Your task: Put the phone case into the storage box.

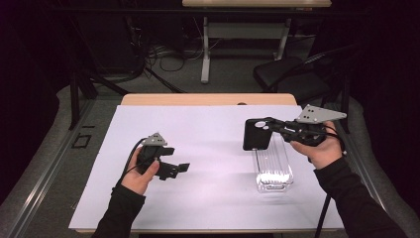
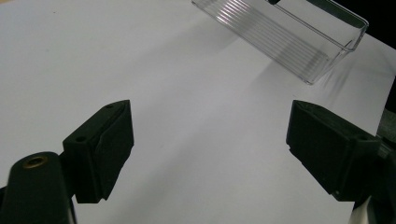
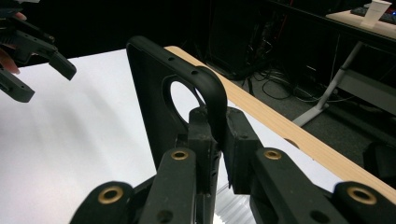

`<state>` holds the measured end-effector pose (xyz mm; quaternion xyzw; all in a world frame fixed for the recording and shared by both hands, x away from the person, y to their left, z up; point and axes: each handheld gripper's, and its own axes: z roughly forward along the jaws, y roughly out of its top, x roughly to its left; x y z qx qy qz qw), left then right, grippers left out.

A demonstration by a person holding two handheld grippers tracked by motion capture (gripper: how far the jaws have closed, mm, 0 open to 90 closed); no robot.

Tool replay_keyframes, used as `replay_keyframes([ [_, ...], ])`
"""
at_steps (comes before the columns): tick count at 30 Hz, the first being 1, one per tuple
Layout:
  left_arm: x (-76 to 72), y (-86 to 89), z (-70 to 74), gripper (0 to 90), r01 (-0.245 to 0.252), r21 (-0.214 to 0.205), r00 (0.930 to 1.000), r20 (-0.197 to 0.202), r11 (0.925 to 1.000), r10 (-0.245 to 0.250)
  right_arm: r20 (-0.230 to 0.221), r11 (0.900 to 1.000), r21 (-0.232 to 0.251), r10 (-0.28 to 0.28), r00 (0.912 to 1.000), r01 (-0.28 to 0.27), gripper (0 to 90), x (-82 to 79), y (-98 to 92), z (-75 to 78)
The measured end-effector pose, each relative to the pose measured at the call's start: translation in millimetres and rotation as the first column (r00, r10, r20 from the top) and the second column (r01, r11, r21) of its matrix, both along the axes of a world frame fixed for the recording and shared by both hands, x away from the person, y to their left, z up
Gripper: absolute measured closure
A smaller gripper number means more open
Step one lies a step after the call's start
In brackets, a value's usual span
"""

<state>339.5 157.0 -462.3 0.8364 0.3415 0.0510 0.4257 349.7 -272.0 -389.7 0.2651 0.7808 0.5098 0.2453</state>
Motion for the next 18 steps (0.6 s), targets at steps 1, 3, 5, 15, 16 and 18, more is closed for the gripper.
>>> replay_keyframes([
  [1, -0.1, 0.1, -0.1, 15.6, 0.003, 0.004, 1.0, -0.002, 1.0, -0.003, 0.001, 1.0, -0.002, -0.003, 1.0, 0.003, 82.7, 0.2, -1.0, 0.2],
  [3, -0.1, 0.3, -0.1, 15.6, 0.006, 0.005, 1.0, -0.001, 1.0, -0.006, 0.002, 1.0, 0.001, -0.007, 1.0, 0.007, 82.7, 1.0, -3.5, 0.7],
  [5, -0.3, 0.3, -0.1, 15.6, 0.006, 0.004, 1.0, 0.0, 1.0, -0.006, 0.003, 0.9999, -0.001, -0.011, 0.9999, 0.011, 82.7, 1.5, -5.7, 1.3],
  [15, -0.2, 0.3, -1.7, 15.6, 0.009, 0.007, 1.0, -0.002, 0.9999, -0.009, 0.009, 0.9995, -0.009, -0.03, 0.9995, 0.03, 82.7, 4.4, -16.2, 3.8],
  [16, -0.2, 0.3, -1.7, 15.6, 0.009, 0.007, 1.0, -0.001, 0.9999, -0.009, 0.009, 0.9994, -0.007, -0.035, 0.9994, 0.035, 82.7, 4.6, -16.9, 4.0],
  [18, -0.3, 0.1, -1.8, 15.6, 0.009, 0.007, 1.0, -0.003, 0.9999, -0.009, 0.011, 0.9992, -0.009, -0.038, 0.9992, 0.038, 82.7, 5.1, -18.7, 4.6],
])
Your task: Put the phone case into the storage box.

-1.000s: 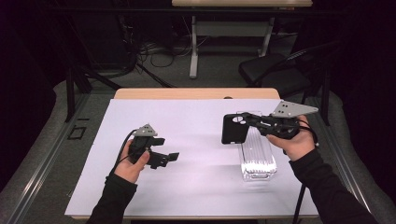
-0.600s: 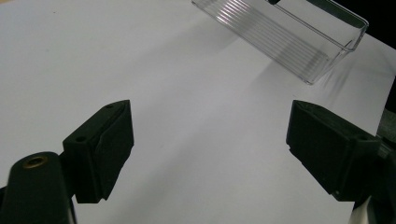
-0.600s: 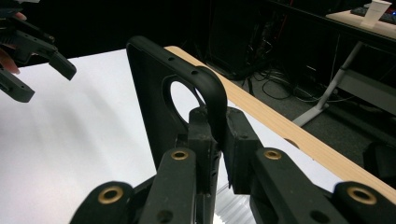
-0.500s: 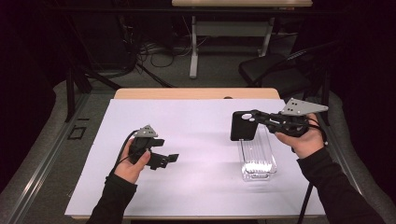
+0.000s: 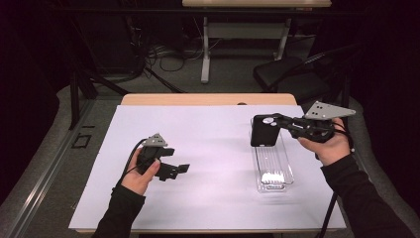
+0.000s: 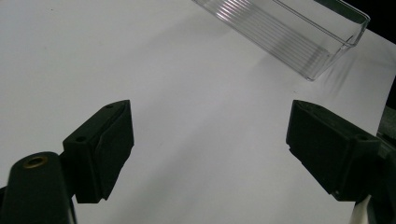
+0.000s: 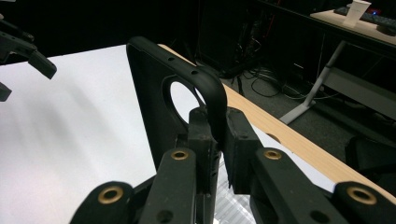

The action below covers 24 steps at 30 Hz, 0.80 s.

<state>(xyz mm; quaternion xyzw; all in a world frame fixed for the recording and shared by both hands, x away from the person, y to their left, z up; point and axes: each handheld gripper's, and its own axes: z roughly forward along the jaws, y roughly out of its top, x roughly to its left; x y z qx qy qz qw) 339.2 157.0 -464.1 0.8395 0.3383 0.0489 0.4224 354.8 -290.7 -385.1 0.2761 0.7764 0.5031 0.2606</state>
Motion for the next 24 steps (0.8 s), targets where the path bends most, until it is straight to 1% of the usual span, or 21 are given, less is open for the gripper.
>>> replay_keyframes([
  [10, 0.0, 0.0, -0.6, 15.6, -0.001, -0.004, 1.0, -0.001, 1.0, 0.001, 0.015, 0.9998, -0.012, -0.013, 0.9998, 0.014, 82.7, 5.9, -7.7, -0.9],
  [12, 0.2, 0.2, -0.8, 15.6, -0.003, -0.003, 1.0, 0.0, 1.0, 0.003, 0.021, 0.9997, -0.021, -0.015, 0.9997, 0.016, 82.7, 8.4, -8.9, -2.1],
  [19, 0.5, -0.4, -1.6, 15.6, -0.002, 0.002, 1.0, -0.001, 1.0, 0.002, 0.032, 0.9991, -0.026, -0.031, 0.999, 0.032, 82.7, 18.9, -14.9, -6.1],
  [21, 0.6, -0.3, -2.1, 15.6, -0.003, 0.0, 1.0, -0.003, 1.0, 0.003, 0.038, 0.9987, -0.034, -0.036, 0.9986, 0.037, 82.7, 22.4, -16.3, -7.2],
  [24, 0.7, 0.3, -1.9, 15.6, -0.006, -0.002, 1.0, -0.005, 1.0, 0.006, 0.04, 0.9989, -0.027, -0.036, 0.9985, 0.038, 82.7, 26.6, -17.8, -8.4],
])
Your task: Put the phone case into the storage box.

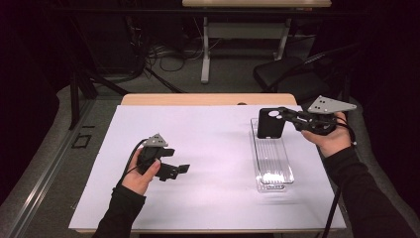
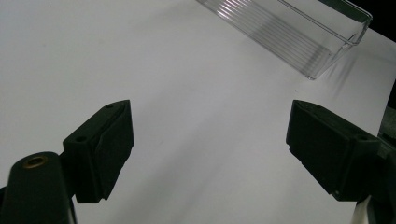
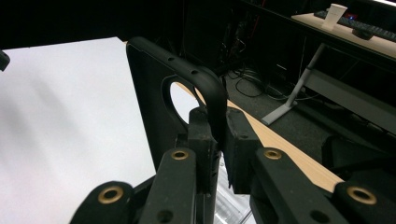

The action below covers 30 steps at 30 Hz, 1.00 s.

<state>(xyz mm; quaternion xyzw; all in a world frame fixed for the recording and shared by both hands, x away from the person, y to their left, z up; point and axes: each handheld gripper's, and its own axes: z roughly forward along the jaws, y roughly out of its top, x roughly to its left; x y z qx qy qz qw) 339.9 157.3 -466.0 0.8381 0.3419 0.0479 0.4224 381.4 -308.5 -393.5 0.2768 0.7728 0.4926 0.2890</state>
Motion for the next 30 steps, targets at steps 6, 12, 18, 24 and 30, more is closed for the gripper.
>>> replay_keyframes([
  [6, 0.0, 0.9, -0.7, 15.6, 0.002, 0.003, 1.0, -0.002, 1.0, -0.002, 0.013, 0.9999, -0.008, -0.014, 0.9998, 0.014, 82.7, 10.1, -2.1, -3.1],
  [12, -0.6, 1.7, -1.6, 15.6, -0.006, -0.001, 1.0, -0.004, 1.0, 0.006, 0.015, 0.9998, -0.017, -0.014, 0.9998, 0.014, 82.7, 19.2, -0.5, -10.7],
  [18, -0.7, 1.5, -2.0, 15.6, -0.006, -0.001, 1.0, -0.002, 1.0, 0.006, 0.014, 0.9997, -0.02, -0.016, 0.9998, 0.016, 82.7, 28.2, 3.4, -18.8],
  [24, -0.8, 3.0, -2.0, 15.6, -0.006, 0.0, 1.0, -0.001, 1.0, 0.006, 0.015, 0.9996, -0.018, -0.023, 0.9996, 0.024, 82.7, 36.4, 4.1, -27.1],
  [30, -0.4, 2.4, -3.5, 15.6, -0.011, 0.001, 0.9999, -0.001, 0.9999, 0.011, 0.03, 0.9993, -0.02, -0.03, 0.9991, 0.03, 82.7, 44.7, 3.0, -35.2],
])
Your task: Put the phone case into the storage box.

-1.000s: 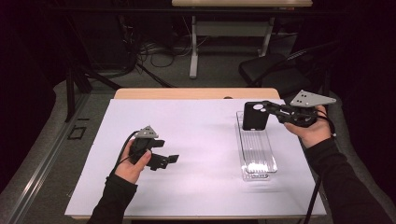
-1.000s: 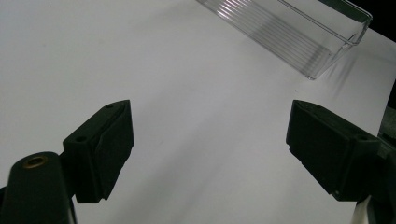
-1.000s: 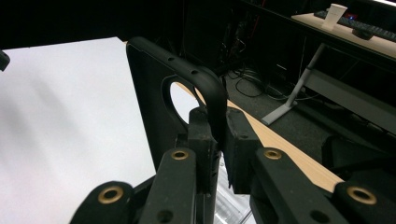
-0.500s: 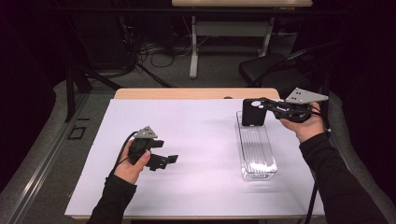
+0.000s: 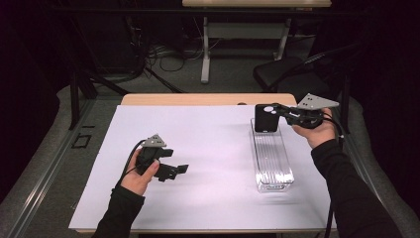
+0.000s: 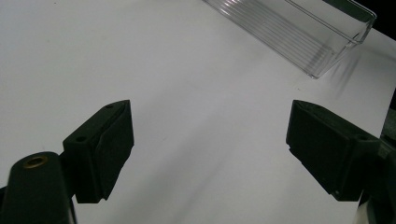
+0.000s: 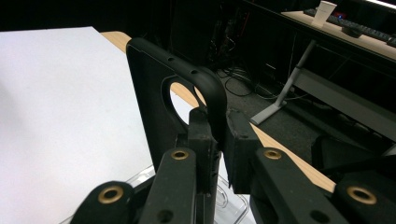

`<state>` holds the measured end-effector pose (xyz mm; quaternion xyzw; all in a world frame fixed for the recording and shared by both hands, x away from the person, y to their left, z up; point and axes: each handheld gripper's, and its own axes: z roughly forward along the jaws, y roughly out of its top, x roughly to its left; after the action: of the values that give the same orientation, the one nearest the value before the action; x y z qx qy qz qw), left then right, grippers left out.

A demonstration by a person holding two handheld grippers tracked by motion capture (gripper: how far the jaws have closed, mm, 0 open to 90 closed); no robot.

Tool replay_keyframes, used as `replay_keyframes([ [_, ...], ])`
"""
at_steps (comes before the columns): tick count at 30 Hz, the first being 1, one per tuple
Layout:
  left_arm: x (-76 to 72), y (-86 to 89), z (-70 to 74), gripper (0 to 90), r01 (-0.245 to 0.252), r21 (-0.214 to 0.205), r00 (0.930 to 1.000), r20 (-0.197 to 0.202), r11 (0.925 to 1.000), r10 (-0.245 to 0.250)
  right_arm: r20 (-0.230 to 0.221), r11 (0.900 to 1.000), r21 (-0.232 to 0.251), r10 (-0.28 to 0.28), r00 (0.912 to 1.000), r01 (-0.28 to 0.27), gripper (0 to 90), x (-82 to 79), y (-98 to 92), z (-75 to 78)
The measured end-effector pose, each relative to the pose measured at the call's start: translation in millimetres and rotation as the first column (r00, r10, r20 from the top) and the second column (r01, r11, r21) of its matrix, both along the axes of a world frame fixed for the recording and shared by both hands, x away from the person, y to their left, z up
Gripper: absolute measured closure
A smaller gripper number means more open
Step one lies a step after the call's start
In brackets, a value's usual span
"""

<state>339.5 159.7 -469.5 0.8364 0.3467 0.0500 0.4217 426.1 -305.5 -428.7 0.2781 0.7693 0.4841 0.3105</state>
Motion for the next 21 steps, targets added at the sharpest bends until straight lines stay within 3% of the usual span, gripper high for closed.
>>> replay_keyframes([
  [21, 0.5, -0.1, -5.8, 15.7, -0.007, 0.012, 0.9998, -0.017, 0.9999, 0.007, 0.002, 0.9999, 0.001, -0.013, 0.9999, 0.013, 82.6, 32.6, -3.2, -36.5],
])
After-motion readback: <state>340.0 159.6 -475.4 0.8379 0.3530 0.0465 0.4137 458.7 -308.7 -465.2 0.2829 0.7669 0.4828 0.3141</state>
